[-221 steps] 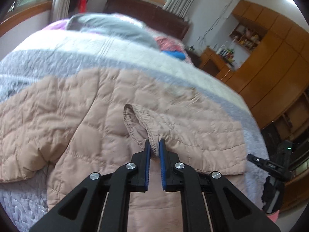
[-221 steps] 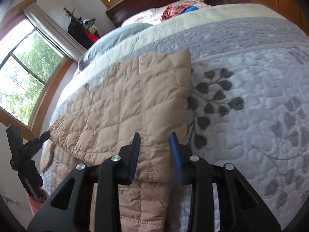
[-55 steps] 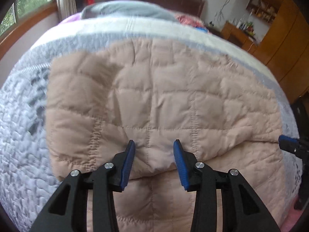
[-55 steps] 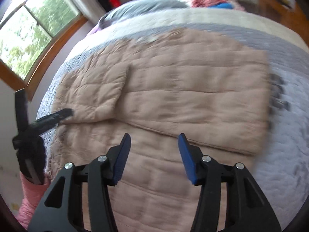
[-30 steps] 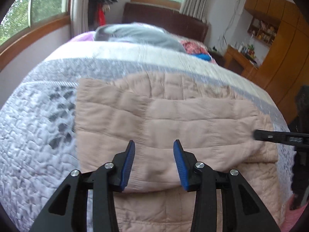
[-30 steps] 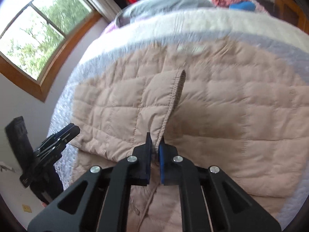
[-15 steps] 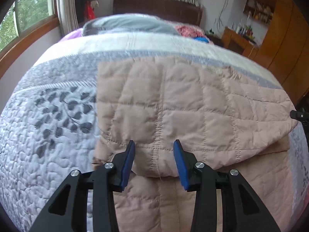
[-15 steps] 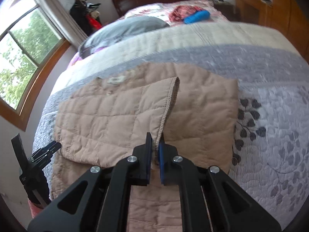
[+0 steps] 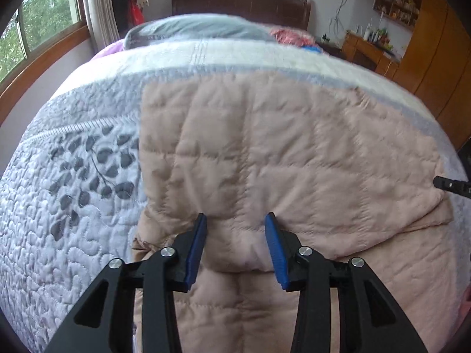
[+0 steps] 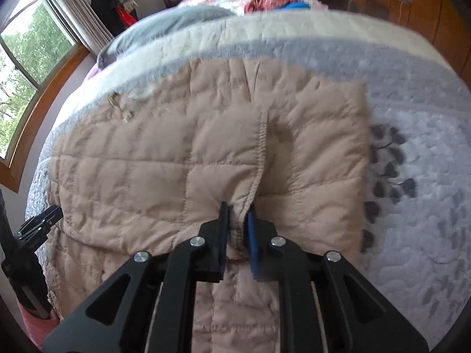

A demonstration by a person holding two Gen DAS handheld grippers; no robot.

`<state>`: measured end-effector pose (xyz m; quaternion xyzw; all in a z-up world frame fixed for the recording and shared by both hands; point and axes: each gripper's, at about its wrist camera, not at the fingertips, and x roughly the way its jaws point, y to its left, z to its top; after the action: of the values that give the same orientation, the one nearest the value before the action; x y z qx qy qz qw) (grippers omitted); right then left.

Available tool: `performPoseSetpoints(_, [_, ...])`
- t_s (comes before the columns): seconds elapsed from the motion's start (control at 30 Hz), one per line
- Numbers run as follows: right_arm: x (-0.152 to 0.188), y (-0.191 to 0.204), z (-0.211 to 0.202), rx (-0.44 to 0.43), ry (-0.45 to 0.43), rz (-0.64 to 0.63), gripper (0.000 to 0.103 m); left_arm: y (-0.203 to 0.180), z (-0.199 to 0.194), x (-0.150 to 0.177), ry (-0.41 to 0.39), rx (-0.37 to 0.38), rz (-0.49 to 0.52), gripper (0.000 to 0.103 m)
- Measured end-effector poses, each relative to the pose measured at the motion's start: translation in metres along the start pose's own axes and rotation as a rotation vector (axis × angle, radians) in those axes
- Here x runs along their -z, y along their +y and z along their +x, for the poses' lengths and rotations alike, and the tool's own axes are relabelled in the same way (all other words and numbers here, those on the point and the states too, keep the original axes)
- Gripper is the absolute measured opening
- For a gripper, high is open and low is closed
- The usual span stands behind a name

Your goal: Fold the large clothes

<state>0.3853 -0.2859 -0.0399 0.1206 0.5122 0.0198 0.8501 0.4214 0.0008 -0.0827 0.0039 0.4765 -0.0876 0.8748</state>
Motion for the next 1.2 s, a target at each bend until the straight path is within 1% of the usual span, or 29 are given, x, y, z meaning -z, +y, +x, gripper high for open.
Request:
performPoseSetpoints(0.03, [-0.001, 0.006, -0.012, -0.005, -0.028, -0.006, 0.013, -0.003, -0.008, -0.003, -0.022, 0.012, -0.001, 0.042])
performPoseSetpoints(0.1, [-0.004, 0.017, -0.022, -0.023, -0.048, -0.023, 0.013, -0.014, -0.019, -0.011, -0.049, 0.031, 0.012, 0.042])
performPoseSetpoints(0.17, [-0.007, 0.034, -0.027, -0.025, -0.058, -0.053, 0.013, -0.034, -0.024, -0.021, -0.064, 0.040, 0.047, 0.042])
performPoseSetpoints(0.23, [-0.008, 0.054, -0.026, -0.019, -0.063, -0.110, 0.014, -0.051, -0.019, -0.030, -0.059, 0.051, 0.071, 0.042])
performPoseSetpoints(0.3, [-0.013, 0.064, -0.015, -0.021, -0.040, -0.127, 0.015, -0.061, -0.010, -0.036, -0.049, 0.064, 0.073, 0.042])
performPoseSetpoints(0.4, [-0.019, 0.075, 0.007, -0.041, 0.019, -0.126, 0.016, -0.075, 0.010, -0.042, -0.046, 0.041, 0.084, 0.041])
performPoseSetpoints(0.5, [-0.022, 0.080, 0.032, -0.030, 0.069, -0.124, 0.016, -0.076, 0.030, -0.045, 0.000, 0.026, 0.071, 0.041])
performPoseSetpoints(0.57, [-0.022, 0.078, 0.047, -0.019, 0.096, -0.113, 0.014, -0.069, 0.050, -0.045, 0.053, 0.048, 0.044, 0.042])
performPoseSetpoints(0.6, [-0.022, 0.077, 0.057, -0.017, 0.114, -0.105, 0.013, -0.066, 0.057, -0.045, 0.067, 0.065, 0.037, 0.042])
performPoseSetpoints(0.7, [-0.021, 0.077, 0.076, -0.016, 0.134, -0.099, 0.013, -0.063, 0.063, -0.042, 0.070, 0.085, 0.037, 0.042])
performPoseSetpoints(0.8, [-0.022, 0.076, 0.078, -0.022, 0.136, -0.089, 0.013, -0.068, 0.061, -0.041, 0.066, 0.063, 0.051, 0.042])
performPoseSetpoints(0.87, [-0.022, 0.073, 0.070, -0.036, 0.126, -0.076, 0.013, -0.069, 0.053, -0.040, 0.059, 0.046, 0.048, 0.042])
performPoseSetpoints(0.9, [-0.020, 0.071, 0.061, -0.043, 0.109, -0.078, 0.015, -0.069, 0.049, -0.041, 0.050, 0.034, 0.046, 0.042])
performPoseSetpoints(0.93, [-0.018, 0.072, 0.050, -0.055, 0.079, -0.088, 0.016, -0.069, 0.038, -0.039, 0.022, 0.023, 0.043, 0.041])
performPoseSetpoints(0.97, [-0.016, 0.073, 0.042, -0.067, 0.062, -0.095, 0.016, -0.068, 0.026, -0.035, -0.010, 0.030, 0.048, 0.041])
performPoseSetpoints(1.07, [-0.004, 0.080, 0.022, -0.098, 0.035, -0.124, 0.017, -0.064, 0.006, -0.023, -0.031, 0.029, 0.042, 0.041])
performPoseSetpoints(1.13, [0.003, 0.084, 0.018, -0.095, 0.039, -0.131, 0.017, -0.064, -0.002, -0.014, -0.037, 0.034, 0.046, 0.041])
performPoseSetpoints(1.2, [0.010, 0.088, 0.019, -0.107, 0.057, -0.141, 0.017, -0.065, -0.007, -0.005, -0.043, 0.019, 0.058, 0.041])
